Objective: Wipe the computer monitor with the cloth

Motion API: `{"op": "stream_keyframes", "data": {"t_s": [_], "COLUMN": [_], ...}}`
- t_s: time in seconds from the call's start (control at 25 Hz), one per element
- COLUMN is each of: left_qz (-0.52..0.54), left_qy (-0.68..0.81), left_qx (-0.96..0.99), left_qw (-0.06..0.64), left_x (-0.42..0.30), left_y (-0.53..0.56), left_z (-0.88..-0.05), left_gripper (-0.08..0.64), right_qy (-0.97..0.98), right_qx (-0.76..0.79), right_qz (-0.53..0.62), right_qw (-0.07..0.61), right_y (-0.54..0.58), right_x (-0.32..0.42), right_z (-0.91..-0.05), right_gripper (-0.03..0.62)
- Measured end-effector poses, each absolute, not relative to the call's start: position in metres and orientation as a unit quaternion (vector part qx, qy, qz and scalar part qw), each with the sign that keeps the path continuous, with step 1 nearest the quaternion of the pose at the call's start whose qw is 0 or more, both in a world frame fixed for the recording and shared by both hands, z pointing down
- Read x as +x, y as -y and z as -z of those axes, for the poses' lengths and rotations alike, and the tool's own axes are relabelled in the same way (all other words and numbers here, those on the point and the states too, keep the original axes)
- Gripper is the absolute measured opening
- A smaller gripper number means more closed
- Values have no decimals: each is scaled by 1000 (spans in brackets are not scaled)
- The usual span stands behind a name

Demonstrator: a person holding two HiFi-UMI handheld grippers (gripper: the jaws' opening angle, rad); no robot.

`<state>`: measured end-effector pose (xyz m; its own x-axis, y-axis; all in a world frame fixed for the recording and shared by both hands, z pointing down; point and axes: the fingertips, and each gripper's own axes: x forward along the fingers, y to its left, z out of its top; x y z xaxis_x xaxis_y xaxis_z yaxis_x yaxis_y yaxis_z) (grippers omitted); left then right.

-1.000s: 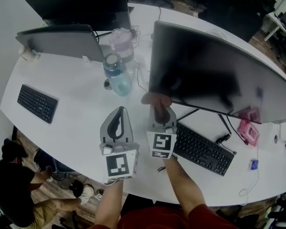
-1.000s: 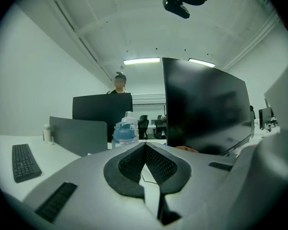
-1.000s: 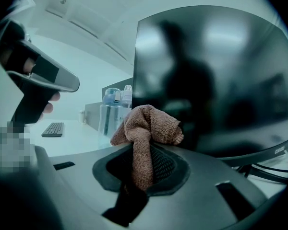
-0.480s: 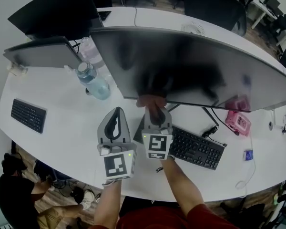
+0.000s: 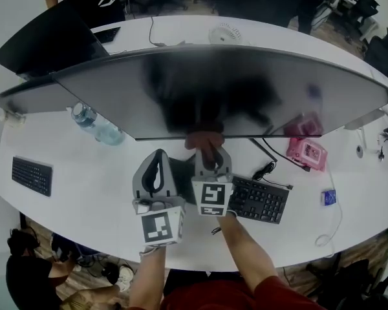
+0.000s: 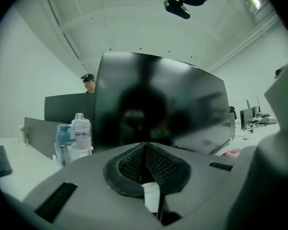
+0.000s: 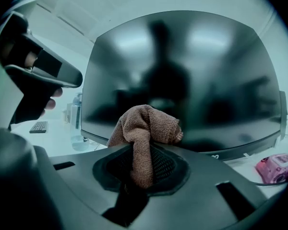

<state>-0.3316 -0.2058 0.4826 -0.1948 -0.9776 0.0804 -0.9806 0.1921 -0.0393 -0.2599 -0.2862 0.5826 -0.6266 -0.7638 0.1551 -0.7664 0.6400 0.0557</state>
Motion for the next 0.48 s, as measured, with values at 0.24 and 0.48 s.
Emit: {"op": "stream_keyframes", "data": {"t_s": [0.24, 0.48], "left_qz": [-46, -49], "left_qy": [756, 743], "left_qx": [653, 667], "left_qw": [13, 13], "left_x": [-291, -251], "left_y": [225, 242], "left_z": [-478, -477], "left_gripper": [23, 23], "right_qy": [888, 875], "right_qx": [452, 477], "right_qz": [-23, -34], "right_qw": [82, 81], "right_y": [307, 326], "right_x": [-212, -165], "right_z": [-584, -586], "right_gripper": [80, 80]}}
